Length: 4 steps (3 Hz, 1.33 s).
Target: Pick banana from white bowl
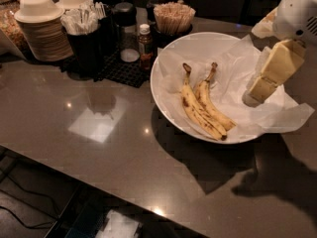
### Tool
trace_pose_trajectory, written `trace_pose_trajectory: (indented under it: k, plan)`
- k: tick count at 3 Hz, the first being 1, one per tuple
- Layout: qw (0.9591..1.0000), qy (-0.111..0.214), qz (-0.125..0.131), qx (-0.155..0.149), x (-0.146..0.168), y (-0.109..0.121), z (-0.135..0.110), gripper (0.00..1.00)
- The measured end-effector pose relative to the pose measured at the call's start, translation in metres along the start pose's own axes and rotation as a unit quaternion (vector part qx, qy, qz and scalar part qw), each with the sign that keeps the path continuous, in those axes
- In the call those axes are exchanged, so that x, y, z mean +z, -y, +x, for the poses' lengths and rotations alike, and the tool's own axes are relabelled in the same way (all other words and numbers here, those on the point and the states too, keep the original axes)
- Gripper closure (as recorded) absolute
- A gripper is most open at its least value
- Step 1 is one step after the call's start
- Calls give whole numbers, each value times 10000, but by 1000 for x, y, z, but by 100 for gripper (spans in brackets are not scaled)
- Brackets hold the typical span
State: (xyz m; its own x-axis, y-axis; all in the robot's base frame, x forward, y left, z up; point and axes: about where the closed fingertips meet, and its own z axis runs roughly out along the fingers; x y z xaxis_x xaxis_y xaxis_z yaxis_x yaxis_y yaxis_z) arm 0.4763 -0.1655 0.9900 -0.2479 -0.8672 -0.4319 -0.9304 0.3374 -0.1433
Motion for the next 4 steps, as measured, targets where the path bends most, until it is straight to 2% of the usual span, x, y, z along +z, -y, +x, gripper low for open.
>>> trace_pose_trajectory:
  k: [2,3,4]
  plan:
    - [9983,234,-519,157,54,-11,-11,0]
    - [9964,265,-787,181,75,-13,-16,16]
    - [9948,208,-960,263,79,-6,-10,37]
